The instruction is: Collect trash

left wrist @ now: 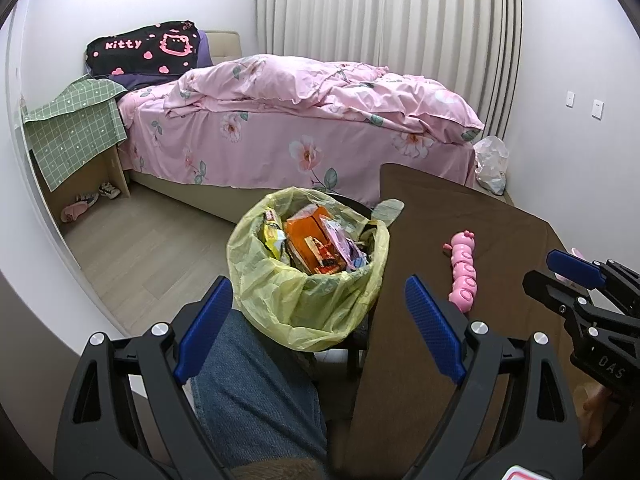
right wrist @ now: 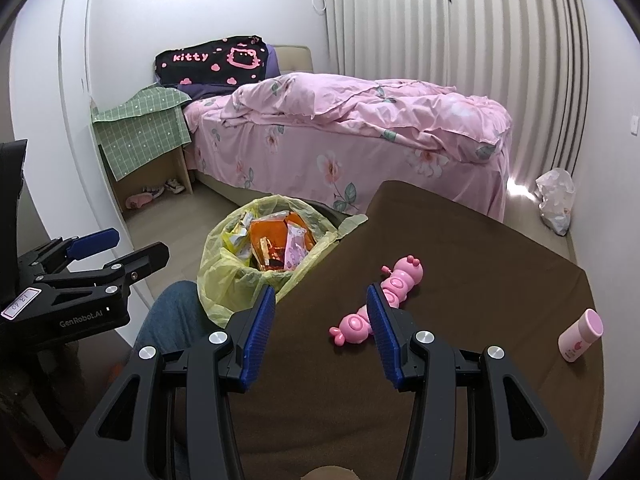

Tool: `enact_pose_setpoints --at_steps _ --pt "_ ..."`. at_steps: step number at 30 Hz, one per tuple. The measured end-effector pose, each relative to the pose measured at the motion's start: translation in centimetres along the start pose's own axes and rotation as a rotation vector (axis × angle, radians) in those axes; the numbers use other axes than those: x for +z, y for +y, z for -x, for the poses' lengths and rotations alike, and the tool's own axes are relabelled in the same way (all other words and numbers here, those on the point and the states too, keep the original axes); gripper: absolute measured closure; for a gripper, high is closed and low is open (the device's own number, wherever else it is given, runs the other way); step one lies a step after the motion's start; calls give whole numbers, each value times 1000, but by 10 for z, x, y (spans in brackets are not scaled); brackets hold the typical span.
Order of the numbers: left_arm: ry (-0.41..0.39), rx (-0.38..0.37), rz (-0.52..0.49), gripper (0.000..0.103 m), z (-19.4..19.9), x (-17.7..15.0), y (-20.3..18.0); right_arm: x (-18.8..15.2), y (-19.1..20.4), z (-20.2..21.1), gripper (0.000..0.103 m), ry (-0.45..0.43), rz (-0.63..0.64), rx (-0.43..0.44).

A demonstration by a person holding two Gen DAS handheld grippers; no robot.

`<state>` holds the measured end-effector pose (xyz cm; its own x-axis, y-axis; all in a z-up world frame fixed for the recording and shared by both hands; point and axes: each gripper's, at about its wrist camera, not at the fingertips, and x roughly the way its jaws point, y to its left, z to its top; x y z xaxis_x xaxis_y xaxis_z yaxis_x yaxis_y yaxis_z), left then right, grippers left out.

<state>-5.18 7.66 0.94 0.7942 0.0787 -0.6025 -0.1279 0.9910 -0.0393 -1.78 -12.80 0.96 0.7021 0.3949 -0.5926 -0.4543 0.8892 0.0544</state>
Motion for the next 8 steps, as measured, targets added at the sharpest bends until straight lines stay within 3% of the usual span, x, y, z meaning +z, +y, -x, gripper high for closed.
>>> enact_pose_setpoints --at_steps 4,8 --pt "67 -116 -14 19 -14 -3 -14 -11 -27 1 58 17 -59 -16" --pt "211 -244 -181 19 -46 -16 -68 -42 -82 -5 51 66 -171 -125"
